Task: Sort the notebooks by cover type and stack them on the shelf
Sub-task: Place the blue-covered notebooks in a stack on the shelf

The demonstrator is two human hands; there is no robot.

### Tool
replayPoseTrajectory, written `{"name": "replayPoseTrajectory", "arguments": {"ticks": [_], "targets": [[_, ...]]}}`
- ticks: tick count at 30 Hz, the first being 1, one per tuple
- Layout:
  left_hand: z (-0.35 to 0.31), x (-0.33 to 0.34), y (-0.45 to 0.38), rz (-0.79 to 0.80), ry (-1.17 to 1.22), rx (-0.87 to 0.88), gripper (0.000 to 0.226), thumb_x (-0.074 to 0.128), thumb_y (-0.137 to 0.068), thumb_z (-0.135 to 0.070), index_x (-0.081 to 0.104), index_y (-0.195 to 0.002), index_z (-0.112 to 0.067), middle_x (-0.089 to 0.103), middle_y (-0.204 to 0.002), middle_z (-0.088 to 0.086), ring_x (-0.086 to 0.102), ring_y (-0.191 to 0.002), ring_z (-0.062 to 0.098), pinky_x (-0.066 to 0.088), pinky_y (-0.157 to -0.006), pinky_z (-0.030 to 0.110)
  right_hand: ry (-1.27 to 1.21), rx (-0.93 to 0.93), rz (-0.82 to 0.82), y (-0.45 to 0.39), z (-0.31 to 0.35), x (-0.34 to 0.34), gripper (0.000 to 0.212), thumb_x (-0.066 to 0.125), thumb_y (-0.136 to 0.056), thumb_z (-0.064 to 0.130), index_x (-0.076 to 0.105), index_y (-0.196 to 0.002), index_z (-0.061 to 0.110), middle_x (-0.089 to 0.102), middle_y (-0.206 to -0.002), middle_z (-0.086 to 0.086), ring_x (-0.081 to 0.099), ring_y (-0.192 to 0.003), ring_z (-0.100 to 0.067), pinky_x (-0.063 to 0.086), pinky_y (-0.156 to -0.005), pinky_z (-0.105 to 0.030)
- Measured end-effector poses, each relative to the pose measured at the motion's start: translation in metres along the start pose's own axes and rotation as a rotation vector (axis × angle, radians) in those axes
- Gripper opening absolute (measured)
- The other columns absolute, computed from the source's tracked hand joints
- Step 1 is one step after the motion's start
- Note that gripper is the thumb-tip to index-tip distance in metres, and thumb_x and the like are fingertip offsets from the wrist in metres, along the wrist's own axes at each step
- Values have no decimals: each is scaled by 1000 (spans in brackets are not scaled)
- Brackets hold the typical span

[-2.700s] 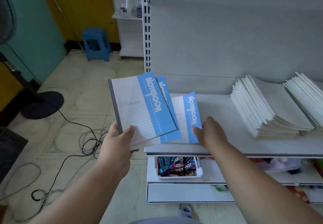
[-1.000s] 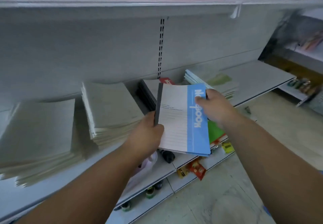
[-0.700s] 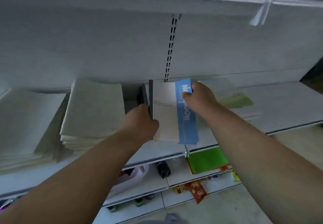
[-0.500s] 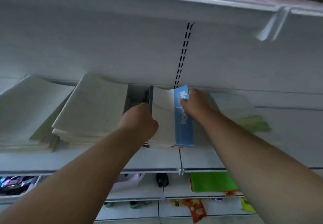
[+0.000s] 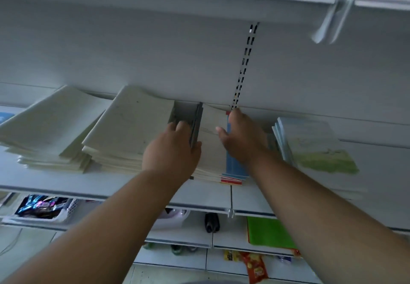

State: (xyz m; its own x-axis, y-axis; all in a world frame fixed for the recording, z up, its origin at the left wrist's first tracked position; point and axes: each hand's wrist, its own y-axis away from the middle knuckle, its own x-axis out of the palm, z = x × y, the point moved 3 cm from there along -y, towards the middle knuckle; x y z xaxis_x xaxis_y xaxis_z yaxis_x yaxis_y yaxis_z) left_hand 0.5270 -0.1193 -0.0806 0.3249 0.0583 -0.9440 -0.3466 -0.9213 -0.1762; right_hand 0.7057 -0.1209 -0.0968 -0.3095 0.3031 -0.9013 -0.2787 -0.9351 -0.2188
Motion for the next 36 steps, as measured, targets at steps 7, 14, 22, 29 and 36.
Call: {"name": "replayPoseTrajectory", "arguments": {"ticks": [7, 14, 22, 29, 36], "targets": [[107, -50, 64, -126, 278, -86, 16, 54, -94, -42, 58, -107, -32, 57, -87, -16, 53, -67, 1, 38, -56, 21, -109, -225, -72, 47, 124, 4, 27, 53, -96, 43, 47, -100, 17, 54, -91, -1, 54, -78, -23, 47, -64, -37], [290, -104, 136, -178, 274, -237, 9, 54, -91, -43, 53, -100, -43, 59, -84, -19, 56, -69, 0, 37, -61, 28, -302, -354, -83, 86, 307, 50, 23, 57, -94, 42, 50, -95, 21, 54, -84, 6, 50, -69, -15, 42, -62, -33], [459, -168, 192, -328, 287, -417, 7, 58, -93, -33, 57, -96, -39, 59, -82, -19, 53, -68, 0, 37, -58, 24, -378, -450, 55, 82, 472, 116, 24, 55, -93, 48, 51, -101, 25, 54, -85, 11, 48, -69, -4, 41, -65, -28], [542, -163, 152, -313, 316, -514, 10, 56, -93, -33, 55, -87, -40, 59, -76, -19, 53, -70, -3, 34, -54, 22, -354, -468, 80, 20, 545, 182, 23, 53, -96, 46, 48, -96, 24, 55, -85, 9, 48, -69, -3, 35, -63, -27], [611, -171, 104, -208, 350, -543, 7, 52, -96, -37, 56, -100, -40, 60, -83, -20, 54, -66, -2, 38, -57, 21, -293, -348, 213, -30, 594, 241, 27, 55, -95, 46, 50, -101, 20, 57, -94, 5, 55, -82, -17, 45, -71, -31]]}}
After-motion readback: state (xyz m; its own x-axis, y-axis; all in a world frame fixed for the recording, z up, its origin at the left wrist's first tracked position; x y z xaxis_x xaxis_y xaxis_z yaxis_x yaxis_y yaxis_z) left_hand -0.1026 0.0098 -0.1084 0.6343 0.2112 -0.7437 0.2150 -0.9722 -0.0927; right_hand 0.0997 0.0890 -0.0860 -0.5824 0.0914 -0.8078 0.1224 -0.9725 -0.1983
